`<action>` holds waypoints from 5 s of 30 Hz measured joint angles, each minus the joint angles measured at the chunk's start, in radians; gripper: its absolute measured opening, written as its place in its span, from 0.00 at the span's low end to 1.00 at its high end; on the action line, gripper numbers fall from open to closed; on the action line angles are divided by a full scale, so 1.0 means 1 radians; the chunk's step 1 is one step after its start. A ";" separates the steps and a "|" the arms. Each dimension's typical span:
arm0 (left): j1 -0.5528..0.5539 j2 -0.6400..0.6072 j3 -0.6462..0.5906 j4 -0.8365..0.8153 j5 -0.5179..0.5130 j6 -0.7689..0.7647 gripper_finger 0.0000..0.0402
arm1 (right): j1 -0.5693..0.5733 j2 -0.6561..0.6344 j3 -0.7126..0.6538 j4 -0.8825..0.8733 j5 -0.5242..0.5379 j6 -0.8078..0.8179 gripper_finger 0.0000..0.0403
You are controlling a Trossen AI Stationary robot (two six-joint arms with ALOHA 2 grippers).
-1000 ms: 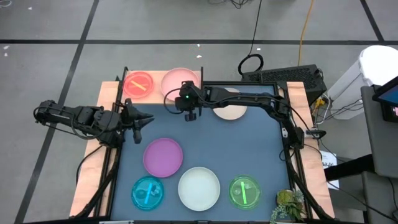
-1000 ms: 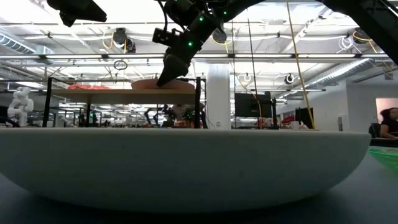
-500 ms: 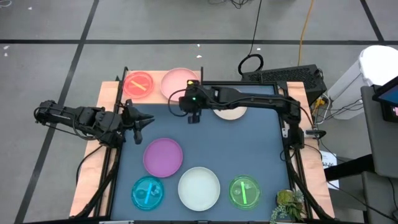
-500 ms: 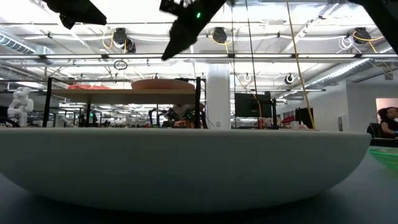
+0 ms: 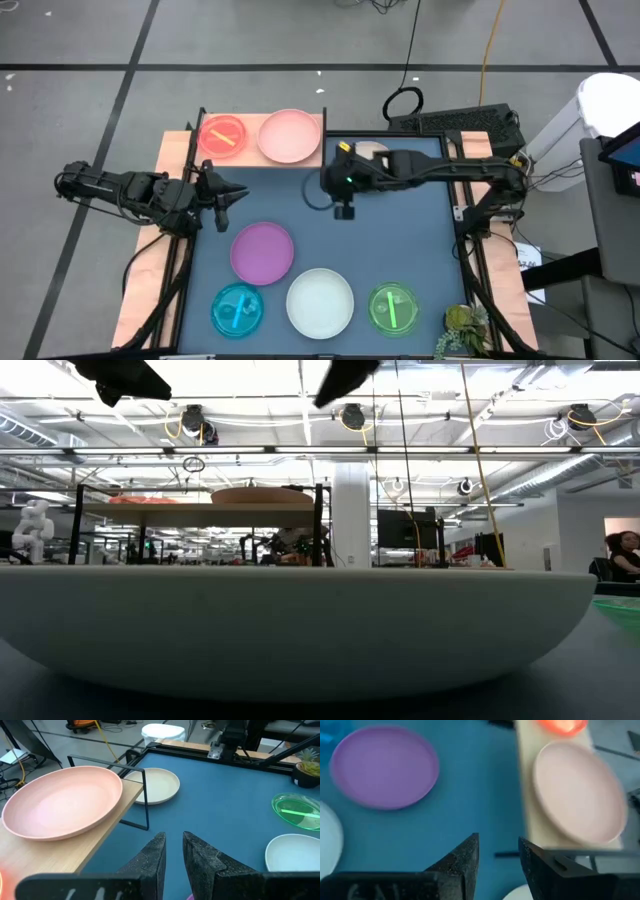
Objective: Place and stack plates onto a shelf
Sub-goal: Stack the gray plate on top of the pink plate on the shelf
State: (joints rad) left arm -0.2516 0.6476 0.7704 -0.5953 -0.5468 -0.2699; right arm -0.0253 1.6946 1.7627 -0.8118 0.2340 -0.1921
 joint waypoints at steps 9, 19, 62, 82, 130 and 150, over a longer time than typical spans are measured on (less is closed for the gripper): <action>0.000 0.006 0.000 0.010 0.003 -0.006 0.18 | 0.081 -0.289 -0.506 0.329 -0.003 0.117 0.29; 0.000 0.059 0.000 0.025 0.003 0.003 0.18 | 0.193 -0.428 -0.801 0.520 -0.082 0.208 0.29; -0.098 0.263 0.000 0.076 0.033 -0.029 0.18 | 0.494 -0.173 -0.828 0.747 -0.261 0.247 0.29; -0.178 0.337 0.000 0.085 0.022 -0.129 0.18 | 0.577 0.030 -0.798 0.913 -0.292 0.101 0.29; -0.177 0.382 0.000 0.100 0.021 -0.101 0.18 | 0.537 0.087 -0.679 0.647 -0.208 -0.292 0.00; -0.223 0.382 0.000 0.099 -0.007 -0.162 0.18 | 0.507 -0.137 -0.680 0.526 0.027 -0.051 0.00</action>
State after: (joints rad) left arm -0.4747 1.0294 0.7700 -0.4961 -0.5536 -0.4321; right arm 0.4817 1.5578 1.0832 -0.2857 0.2608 -0.2427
